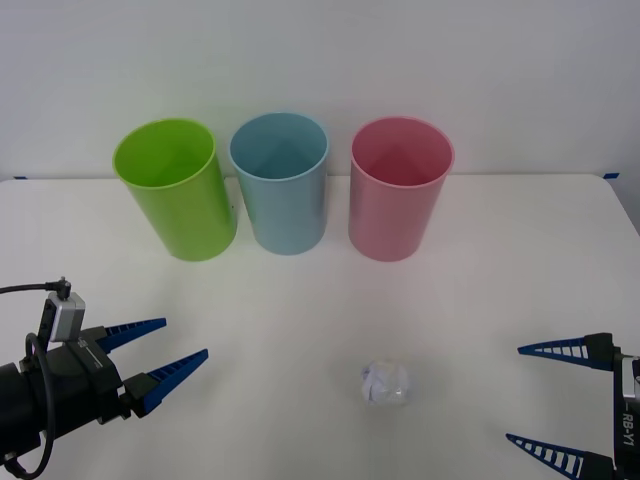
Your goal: Put cans in the blue bin and PET bottles in the pink bin and trash in the green bin.
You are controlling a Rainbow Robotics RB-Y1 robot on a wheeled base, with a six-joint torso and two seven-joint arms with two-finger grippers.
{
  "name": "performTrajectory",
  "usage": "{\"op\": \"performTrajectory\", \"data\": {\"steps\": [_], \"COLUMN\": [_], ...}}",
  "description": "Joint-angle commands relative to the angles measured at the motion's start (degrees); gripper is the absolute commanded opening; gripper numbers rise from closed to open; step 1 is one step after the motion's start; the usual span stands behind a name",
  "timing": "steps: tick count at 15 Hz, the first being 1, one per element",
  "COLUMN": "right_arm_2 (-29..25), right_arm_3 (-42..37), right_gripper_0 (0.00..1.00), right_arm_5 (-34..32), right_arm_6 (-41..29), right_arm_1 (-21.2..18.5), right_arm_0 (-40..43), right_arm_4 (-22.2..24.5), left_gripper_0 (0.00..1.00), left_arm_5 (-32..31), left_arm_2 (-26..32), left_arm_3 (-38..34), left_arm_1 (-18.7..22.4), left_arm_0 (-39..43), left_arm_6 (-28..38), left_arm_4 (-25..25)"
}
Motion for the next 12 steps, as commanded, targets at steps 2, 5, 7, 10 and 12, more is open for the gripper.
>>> {"op": "performTrajectory", "data": {"steps": [2, 5, 7, 10, 12], "right_arm_2": [0.0, 0.0, 0.0, 0.0, -0.2], "right_arm_3": [0.0, 0.0, 0.0, 0.0, 0.2], "right_gripper_0": [1.00, 1.00, 1.00, 1.00, 1.00], "right_arm_5": [0.0, 0.0, 0.0, 0.0, 0.2], "right_arm_6": [0.0, 0.0, 0.0, 0.0, 0.1], "right_arm_1": [0.0, 0.0, 0.0, 0.0, 0.4], "right_arm_0": [0.0, 0.0, 0.0, 0.0, 0.4], "right_arm_4": [0.0, 0.0, 0.0, 0.0, 0.5], "left_gripper_0": [1.00, 1.00, 1.00, 1.00, 1.00], "left_arm_5": [0.0, 0.0, 0.0, 0.0, 0.0], "left_arm_2": [0.0, 0.0, 0.0, 0.0, 0.0], "left_arm_3": [0.0, 0.0, 0.0, 0.0, 0.0], "left_arm_1": [0.0, 0.0, 0.0, 0.0, 0.0], "left_arm_0": [0.0, 0.0, 0.0, 0.0, 0.0], "left_arm_6": [0.0, 0.0, 0.0, 0.0, 0.0], "left_arm_4": [0.0, 0.0, 0.0, 0.0, 0.0]}}
